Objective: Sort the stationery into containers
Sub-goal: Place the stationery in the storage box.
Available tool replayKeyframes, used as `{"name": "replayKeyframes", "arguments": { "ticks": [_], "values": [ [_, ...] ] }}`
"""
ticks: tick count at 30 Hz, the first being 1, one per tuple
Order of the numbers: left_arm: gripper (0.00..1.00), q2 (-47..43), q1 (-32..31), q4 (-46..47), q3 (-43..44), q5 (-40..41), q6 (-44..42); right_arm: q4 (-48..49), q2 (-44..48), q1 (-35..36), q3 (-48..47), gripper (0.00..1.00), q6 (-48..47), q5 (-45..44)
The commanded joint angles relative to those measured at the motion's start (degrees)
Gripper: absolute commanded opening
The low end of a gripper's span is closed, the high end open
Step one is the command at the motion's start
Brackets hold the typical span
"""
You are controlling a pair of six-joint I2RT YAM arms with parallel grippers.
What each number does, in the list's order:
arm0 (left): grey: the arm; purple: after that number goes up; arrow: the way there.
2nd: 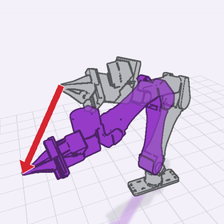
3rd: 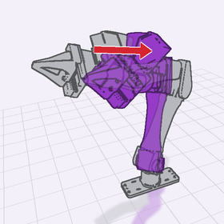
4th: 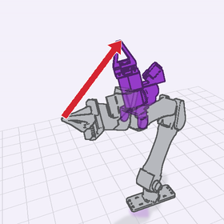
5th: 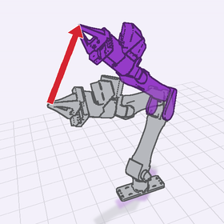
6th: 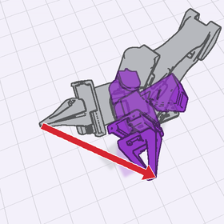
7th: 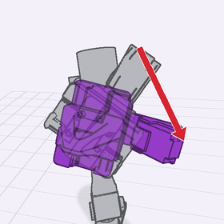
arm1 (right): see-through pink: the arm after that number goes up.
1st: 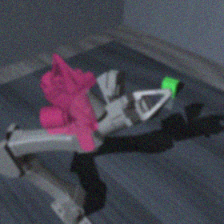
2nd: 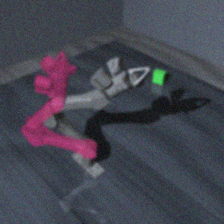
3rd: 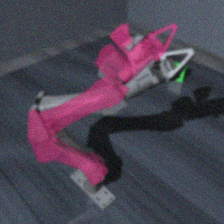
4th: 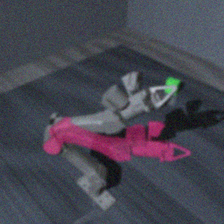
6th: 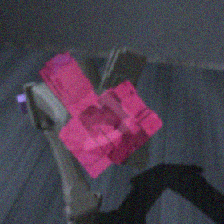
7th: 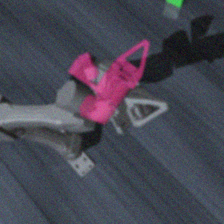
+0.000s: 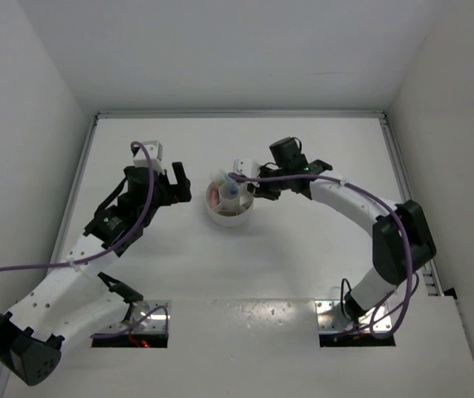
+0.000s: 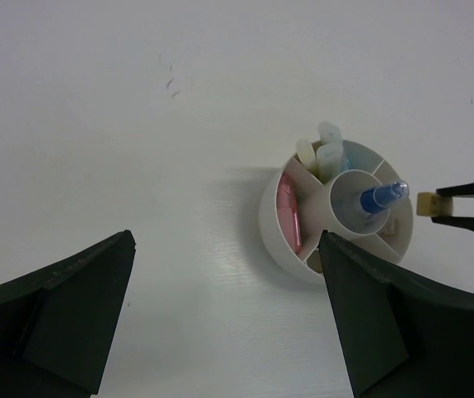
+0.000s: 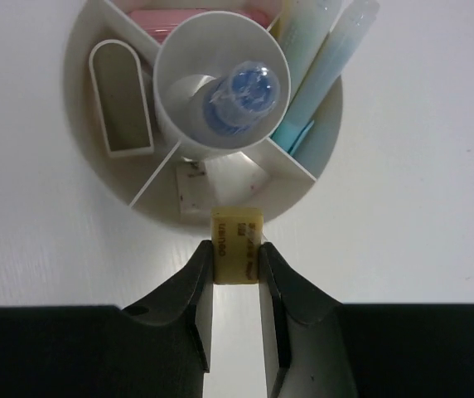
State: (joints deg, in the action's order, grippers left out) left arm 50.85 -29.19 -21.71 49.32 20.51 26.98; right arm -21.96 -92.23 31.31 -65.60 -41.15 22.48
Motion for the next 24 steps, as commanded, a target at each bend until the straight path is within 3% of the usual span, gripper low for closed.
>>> {"name": "replayKeyframes", "arguments": {
  "ticks": [1, 19, 22, 24],
  "values": [
    [1.0, -1.02, 0.71, 2.03, 0.07, -0.47, -0.7, 4.11, -4.18, 0.51, -3.47, 0.02, 7.12, 0.11],
    [1.0, -1.02, 0.71, 2.03, -0.45, -0.47, -0.7, 2.63, -11.66, 1.03, -10.69, 0.11, 13.2, 5.65],
    [1.0, -1.02, 0.71, 2.03, -0.45, -0.47, -0.7, 1.13, -12.8, 1.03, -11.21, 0.23, 13.2, 4.33],
    [1.0, -1.02, 0.71, 2.03, -0.45, -0.47, -0.7, 0.42, -12.8, 1.03, -11.21, 0.39, 13.2, 3.8]
  ]
}}
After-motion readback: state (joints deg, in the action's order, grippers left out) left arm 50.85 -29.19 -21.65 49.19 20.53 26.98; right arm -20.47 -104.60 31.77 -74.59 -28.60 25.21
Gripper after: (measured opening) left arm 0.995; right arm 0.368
